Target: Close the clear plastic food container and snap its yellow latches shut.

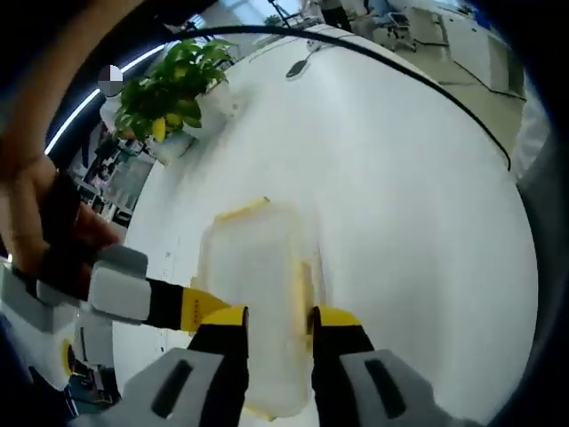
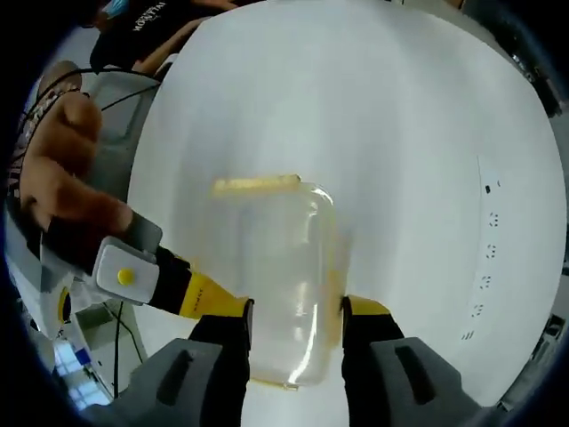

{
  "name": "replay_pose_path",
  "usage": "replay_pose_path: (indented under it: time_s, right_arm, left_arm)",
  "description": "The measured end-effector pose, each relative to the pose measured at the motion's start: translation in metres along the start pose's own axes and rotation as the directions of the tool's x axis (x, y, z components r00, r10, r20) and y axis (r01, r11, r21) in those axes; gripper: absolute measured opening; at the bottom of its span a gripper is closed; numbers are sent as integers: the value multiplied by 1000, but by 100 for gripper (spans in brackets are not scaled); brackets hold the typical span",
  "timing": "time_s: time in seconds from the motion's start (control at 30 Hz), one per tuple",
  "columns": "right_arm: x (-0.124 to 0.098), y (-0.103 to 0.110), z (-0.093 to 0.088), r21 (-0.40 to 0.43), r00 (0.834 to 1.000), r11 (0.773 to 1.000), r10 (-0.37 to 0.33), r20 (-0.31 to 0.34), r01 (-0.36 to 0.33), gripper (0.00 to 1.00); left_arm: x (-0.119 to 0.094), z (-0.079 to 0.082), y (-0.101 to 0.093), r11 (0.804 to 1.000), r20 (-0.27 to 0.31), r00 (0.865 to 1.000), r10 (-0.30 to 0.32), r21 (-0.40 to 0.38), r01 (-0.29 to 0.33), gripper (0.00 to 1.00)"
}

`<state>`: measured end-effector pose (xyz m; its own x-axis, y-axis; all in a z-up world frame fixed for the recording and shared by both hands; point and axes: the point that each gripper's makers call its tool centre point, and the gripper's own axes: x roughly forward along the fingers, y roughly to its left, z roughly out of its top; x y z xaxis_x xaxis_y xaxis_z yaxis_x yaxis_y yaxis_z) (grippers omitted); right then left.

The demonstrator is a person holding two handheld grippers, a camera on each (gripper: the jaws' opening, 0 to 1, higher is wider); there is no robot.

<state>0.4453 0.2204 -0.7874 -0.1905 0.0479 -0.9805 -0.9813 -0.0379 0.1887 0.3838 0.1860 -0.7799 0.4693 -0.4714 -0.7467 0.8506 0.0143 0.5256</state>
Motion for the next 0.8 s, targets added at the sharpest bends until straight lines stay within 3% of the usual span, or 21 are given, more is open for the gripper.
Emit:
replay_pose_path:
  time_s: [0.03,0.23,0.37,0.53,0.57,0.6,0.63,0.67,0.8]
  right_arm:
    - [0,0,0,-3,1000,1000,4,4,-4,38]
    - [3,3,-3,24,997,997,68,19,-69,37]
    - [6,6,-5,29,992,992,125,1,-125,35]
    - [7,9,-4,-14,991,992,129,-27,-129,32]
    - [6,17,-12,-20,985,987,161,-64,-162,31]
    - [5,16,-13,-31,988,989,146,-54,-148,31]
    - [6,15,-12,-27,988,988,148,-55,-149,31]
    - [6,13,-13,-25,988,989,147,-52,-149,32]
    - [5,11,-12,-13,989,990,139,-41,-140,33]
  left_arm:
    - [1,-2,2,1000,9,1000,-6,-21,7,21]
    - [2,-6,0,999,10,1000,16,51,-17,22]
    - [1,-5,-2,1000,13,1000,-1,30,1,22]
    - [0,-7,-6,998,17,1000,17,67,-18,23]
    - [1,-8,-7,993,5,1000,20,113,-20,23]
    - [2,-6,-5,978,3,999,51,204,-50,23]
    - [2,-8,-7,993,-7,999,41,111,-40,23]
    - [2,-8,-4,996,6,1000,23,92,-24,23]
    - [2,-9,-4,995,1,1000,28,97,-28,24]
